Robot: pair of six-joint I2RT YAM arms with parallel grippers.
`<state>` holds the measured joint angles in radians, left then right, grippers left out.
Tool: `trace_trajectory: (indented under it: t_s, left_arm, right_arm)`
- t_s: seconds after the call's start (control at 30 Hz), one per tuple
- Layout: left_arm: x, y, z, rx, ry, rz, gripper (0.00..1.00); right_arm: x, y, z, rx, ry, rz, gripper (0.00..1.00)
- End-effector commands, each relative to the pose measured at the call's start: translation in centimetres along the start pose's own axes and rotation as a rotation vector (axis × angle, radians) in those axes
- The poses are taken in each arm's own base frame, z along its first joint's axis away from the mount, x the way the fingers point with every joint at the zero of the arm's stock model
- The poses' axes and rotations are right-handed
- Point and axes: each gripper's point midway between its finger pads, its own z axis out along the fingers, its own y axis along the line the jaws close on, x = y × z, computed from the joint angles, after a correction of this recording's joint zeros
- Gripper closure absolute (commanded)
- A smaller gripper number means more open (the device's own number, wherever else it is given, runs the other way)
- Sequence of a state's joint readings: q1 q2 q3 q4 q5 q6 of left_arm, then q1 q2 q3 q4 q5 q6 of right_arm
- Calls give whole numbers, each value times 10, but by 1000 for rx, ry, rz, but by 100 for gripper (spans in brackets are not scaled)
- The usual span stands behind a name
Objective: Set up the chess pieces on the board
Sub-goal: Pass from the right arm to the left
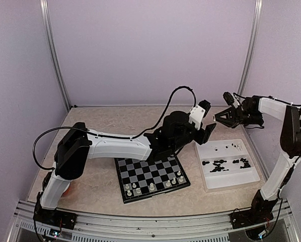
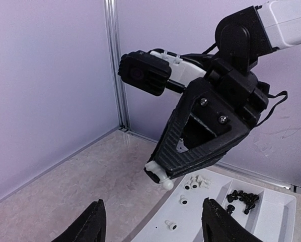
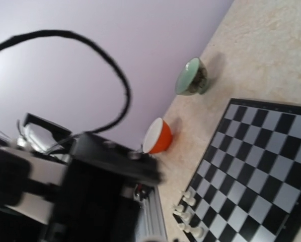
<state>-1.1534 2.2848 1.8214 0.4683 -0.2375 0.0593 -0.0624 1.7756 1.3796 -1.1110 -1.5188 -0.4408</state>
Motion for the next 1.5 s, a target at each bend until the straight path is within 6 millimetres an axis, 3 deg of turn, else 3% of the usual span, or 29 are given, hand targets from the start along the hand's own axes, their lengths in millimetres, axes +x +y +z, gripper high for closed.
trace_trajectory:
  t_s: [0.0,0.53,0.9,1.13,1.33,1.47]
  left_arm:
    - [-11,3,8,-26,-40,41,36]
    - [-4,-5,22,-6,-35,88,43]
    - [1,-3,22,-18,-19,89,57]
    - [-1,-3,22,-23,-26,91,67]
    - [-8,-6,22,-7,-46,78,68]
    - [-9,-7,22,-4,-49,70,74]
  right_arm:
    - [-8,30,-3,-127,-69,-22,84]
    - [1,55,12,-223,-19,-19,83]
    - [2,63,13,-228,-9,-43,82]
    - [5,61,13,-225,-3,-31,82]
    - [7,61,14,-206,2,-45,80]
    - [7,59,14,-194,4,-52,80]
